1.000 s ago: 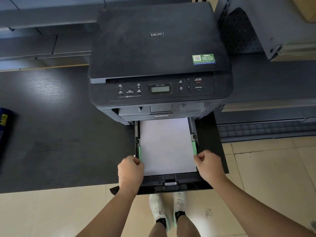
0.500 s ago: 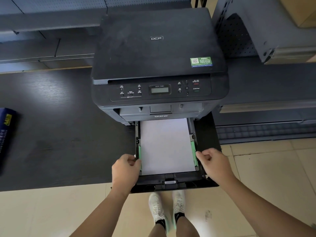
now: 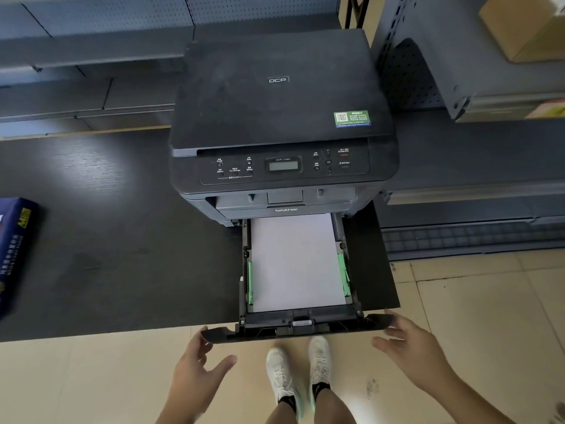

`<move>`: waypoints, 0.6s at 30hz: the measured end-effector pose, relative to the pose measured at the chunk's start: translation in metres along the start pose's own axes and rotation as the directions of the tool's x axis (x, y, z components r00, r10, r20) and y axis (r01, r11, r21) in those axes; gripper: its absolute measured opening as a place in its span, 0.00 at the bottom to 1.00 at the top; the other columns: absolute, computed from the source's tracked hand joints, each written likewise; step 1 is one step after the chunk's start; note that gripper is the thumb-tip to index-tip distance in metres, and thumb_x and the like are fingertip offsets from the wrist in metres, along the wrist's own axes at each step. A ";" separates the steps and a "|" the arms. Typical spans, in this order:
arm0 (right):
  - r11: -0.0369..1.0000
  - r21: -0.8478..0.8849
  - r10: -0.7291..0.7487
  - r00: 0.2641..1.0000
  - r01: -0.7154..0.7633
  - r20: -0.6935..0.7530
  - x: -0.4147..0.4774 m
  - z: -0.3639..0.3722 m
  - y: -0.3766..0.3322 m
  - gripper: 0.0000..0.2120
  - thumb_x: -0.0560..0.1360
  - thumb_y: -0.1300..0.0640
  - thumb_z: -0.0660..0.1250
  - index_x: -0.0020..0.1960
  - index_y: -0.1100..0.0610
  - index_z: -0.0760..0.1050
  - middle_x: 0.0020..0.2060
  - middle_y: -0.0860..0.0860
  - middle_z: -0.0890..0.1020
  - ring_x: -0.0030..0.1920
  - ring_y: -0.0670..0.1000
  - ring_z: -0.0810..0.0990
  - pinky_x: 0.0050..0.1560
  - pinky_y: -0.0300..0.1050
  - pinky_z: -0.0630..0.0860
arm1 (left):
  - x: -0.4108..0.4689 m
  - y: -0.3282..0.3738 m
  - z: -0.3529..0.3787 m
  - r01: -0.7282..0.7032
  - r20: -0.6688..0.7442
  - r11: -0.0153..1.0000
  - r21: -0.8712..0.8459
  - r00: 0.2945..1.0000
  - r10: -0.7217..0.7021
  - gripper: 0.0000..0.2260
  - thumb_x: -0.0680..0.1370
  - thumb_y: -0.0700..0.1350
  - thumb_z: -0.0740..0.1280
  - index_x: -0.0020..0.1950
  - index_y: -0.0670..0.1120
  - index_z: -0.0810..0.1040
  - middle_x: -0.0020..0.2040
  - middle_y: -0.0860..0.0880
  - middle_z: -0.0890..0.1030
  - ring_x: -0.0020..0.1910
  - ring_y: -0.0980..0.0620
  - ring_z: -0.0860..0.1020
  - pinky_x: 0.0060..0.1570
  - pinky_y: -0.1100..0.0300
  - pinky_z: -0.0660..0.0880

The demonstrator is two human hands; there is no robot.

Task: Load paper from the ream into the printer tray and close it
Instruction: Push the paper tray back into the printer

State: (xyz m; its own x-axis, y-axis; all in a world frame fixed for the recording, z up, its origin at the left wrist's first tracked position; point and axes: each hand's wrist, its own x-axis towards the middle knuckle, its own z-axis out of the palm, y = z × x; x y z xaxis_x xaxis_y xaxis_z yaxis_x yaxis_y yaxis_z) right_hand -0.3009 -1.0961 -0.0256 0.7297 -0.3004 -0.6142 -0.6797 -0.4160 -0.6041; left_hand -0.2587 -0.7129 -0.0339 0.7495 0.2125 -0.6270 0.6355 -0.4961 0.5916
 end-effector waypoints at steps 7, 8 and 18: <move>0.996 0.064 -0.052 0.988 0.062 -0.148 0.001 0.014 -0.017 0.18 0.70 0.65 0.76 0.43 0.42 0.77 0.32 0.24 0.80 0.42 0.29 0.81 0.43 0.17 0.70 | 0.007 0.026 0.007 0.019 -0.144 1.000 -0.020 0.989 -0.022 0.15 0.71 0.40 0.77 0.56 0.48 0.80 0.47 0.50 0.86 0.50 0.49 0.82 0.50 0.55 0.73; 0.995 0.068 -0.068 0.985 0.080 -0.162 0.002 0.013 -0.020 0.16 0.70 0.65 0.76 0.44 0.44 0.78 0.31 0.24 0.80 0.41 0.26 0.80 0.42 0.17 0.70 | 0.007 0.030 0.007 0.007 -0.153 1.000 -0.023 0.988 -0.011 0.12 0.71 0.41 0.77 0.53 0.49 0.81 0.46 0.51 0.86 0.49 0.50 0.82 0.49 0.54 0.74; 0.985 0.000 -0.164 0.953 0.170 -0.254 0.085 0.008 -0.070 0.06 0.73 0.57 0.74 0.48 0.59 0.83 0.41 0.48 0.85 0.42 0.40 0.82 0.42 0.25 0.72 | 0.080 0.096 0.005 -0.111 -0.203 0.993 0.040 0.972 0.116 0.07 0.74 0.46 0.74 0.49 0.46 0.81 0.42 0.52 0.84 0.44 0.49 0.80 0.44 0.55 0.72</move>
State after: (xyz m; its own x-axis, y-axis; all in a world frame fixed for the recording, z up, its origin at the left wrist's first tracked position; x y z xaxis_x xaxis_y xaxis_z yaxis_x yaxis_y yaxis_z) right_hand -0.1924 -1.0854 -0.0396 0.8260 -0.4360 -0.3573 -0.5460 -0.4611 -0.6995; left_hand -0.1386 -0.7477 -0.0297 0.8403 0.3200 -0.4376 0.5408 -0.5501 0.6363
